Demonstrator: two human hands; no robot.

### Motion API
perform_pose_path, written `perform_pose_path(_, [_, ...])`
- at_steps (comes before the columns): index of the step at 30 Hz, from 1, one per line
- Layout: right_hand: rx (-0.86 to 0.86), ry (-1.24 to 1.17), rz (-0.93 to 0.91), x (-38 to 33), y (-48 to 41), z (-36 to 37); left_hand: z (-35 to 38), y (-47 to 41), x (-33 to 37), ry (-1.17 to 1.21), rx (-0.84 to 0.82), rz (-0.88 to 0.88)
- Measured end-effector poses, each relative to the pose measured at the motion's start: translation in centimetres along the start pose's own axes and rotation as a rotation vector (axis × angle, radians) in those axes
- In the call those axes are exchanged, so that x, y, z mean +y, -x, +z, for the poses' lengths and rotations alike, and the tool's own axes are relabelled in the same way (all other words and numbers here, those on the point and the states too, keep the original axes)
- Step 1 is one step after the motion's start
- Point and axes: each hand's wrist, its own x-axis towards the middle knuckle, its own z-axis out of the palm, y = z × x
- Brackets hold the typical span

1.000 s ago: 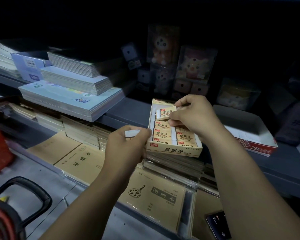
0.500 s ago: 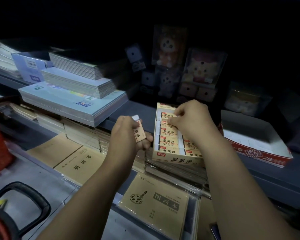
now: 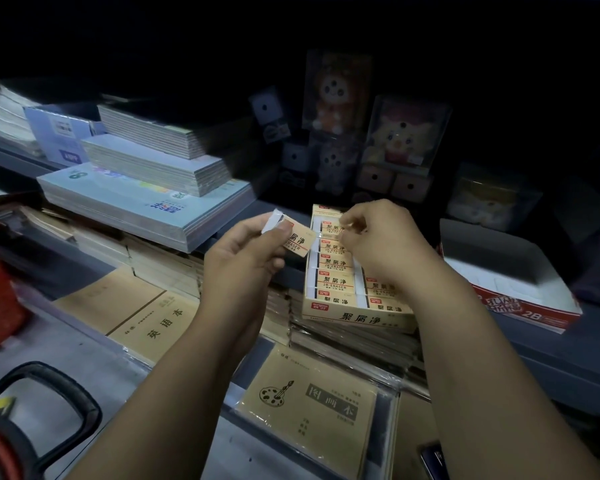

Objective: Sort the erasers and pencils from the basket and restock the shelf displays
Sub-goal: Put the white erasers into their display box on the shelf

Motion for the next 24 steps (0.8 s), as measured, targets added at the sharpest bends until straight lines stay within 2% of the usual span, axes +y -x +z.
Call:
perform_pose_path(2, [-0.032, -0.171, -0.030, -0.3, 0.3, -0.5, 0.1, 0.0, 0.0, 0.039, -0.010, -0.013])
perform_pose_path(4, [-0.111, -0.508, -0.030, -0.9, 0.8, -1.1, 0.2, -0.1, -0.1, 0.067, -0.024, -0.025])
perform_pose_path(6, [-0.199, -0.699, -0.043, -1.1, 1.3, -1.8, 0.3, -0.1, -0.3, 0.076, -0.034, -0.031])
perform_pose_path(8, [-0.232, -0.723, -0.073, -0.9, 1.7, -2.1, 0.6, -0.1, -0.4, 0.061, -0.040, -0.022])
perform_pose_path(11, [-0.221, -0.806, -0.019, -0.3, 1.9, -2.1, 0.8, 0.0, -0.6, -0.014, -0.039, -0.002])
perform_pose_path(15, [-0.076, -0.849, 0.081, 0.7, 1.5, -2.2, 1.0, 0.1, -1.1, -0.201, -0.035, 0.045])
perform_pose_path(20, [0.159, -0.726, 0.246, 3.1, 0.6, -2.6, 1.5, 0.4, -1.6, -0.238, -0.034, 0.030])
perform_pose_path(24, [0.195, -0.610, 0.294, 4.2, 0.4, -2.6, 1.6, 0.6, -1.6, -0.246, -0.039, 0.030])
